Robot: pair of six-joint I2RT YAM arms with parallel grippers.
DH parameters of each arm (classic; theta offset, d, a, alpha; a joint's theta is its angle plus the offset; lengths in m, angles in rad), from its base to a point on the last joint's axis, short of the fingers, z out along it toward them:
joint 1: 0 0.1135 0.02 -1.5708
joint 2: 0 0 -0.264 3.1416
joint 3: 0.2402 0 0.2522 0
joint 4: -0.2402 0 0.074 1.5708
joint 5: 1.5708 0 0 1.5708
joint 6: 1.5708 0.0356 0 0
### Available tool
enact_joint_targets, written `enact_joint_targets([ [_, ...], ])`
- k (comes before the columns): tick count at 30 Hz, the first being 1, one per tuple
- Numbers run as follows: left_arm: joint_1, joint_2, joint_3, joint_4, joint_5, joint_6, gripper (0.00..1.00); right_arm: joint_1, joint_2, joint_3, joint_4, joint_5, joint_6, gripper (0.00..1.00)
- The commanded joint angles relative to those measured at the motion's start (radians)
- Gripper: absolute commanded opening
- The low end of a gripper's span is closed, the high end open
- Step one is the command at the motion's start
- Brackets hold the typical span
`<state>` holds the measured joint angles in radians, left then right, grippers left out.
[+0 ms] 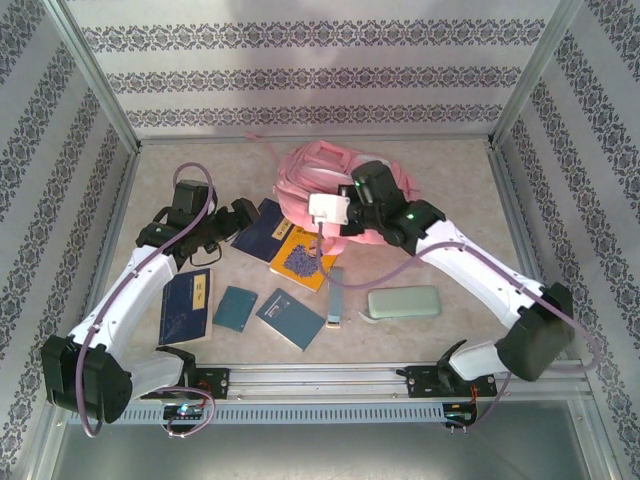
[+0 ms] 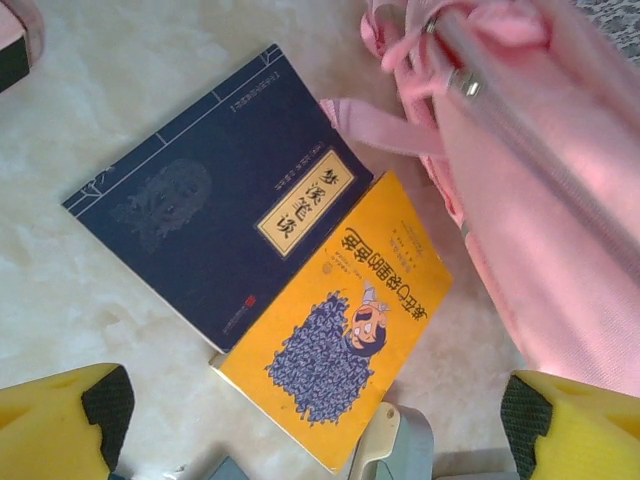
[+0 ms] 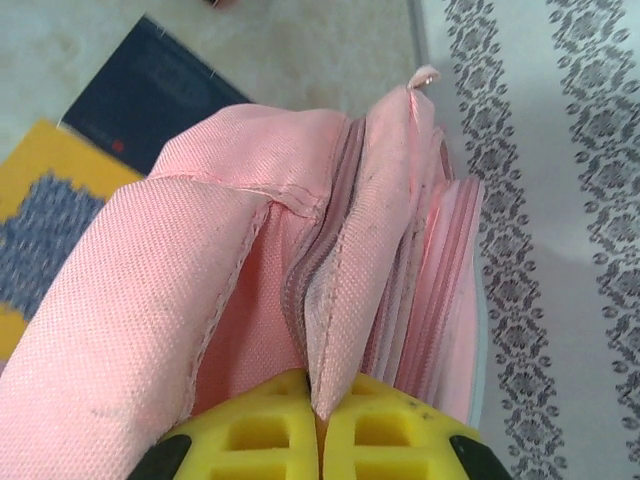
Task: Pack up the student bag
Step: Adjust the student bag at the top-center of the table, then unzip the student bag at the center of the table.
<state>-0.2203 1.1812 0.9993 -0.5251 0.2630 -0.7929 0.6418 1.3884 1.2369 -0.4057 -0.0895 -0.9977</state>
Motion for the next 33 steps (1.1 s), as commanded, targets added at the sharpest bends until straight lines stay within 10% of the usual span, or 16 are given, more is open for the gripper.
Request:
enact_joint_targets([
  [1, 0.012, 0.021, 0.053, 0.059, 0.019, 0.040, 0.93, -0.033, -0.082, -0.079, 0.066, 0.007, -0.128, 0.01],
  [8, 0.012, 0.095, 0.094, 0.069, 0.047, 0.040, 0.91, -0.074, -0.077, -0.209, -0.011, 0.047, -0.145, 0.27],
  [15, 0.012, 0.103, 0.121, 0.022, 0.010, 0.056, 0.92, -0.070, -0.155, -0.147, 0.020, -0.175, 0.190, 0.42],
  [21, 0.013, 0.101, 0.145, -0.023, -0.031, 0.054, 0.94, 0.013, 0.081, 0.142, -0.082, 0.245, 0.861, 0.42],
  [25, 0.014, 0.097, 0.152, -0.048, -0.064, 0.046, 0.95, 0.052, 0.301, 0.314, -0.253, 0.343, 1.057, 0.33],
  [33, 0.034, 0.090, 0.132, -0.049, -0.075, 0.040, 0.96, 0.128, 0.696, 0.764, -0.605, 0.451, 1.395, 0.53],
])
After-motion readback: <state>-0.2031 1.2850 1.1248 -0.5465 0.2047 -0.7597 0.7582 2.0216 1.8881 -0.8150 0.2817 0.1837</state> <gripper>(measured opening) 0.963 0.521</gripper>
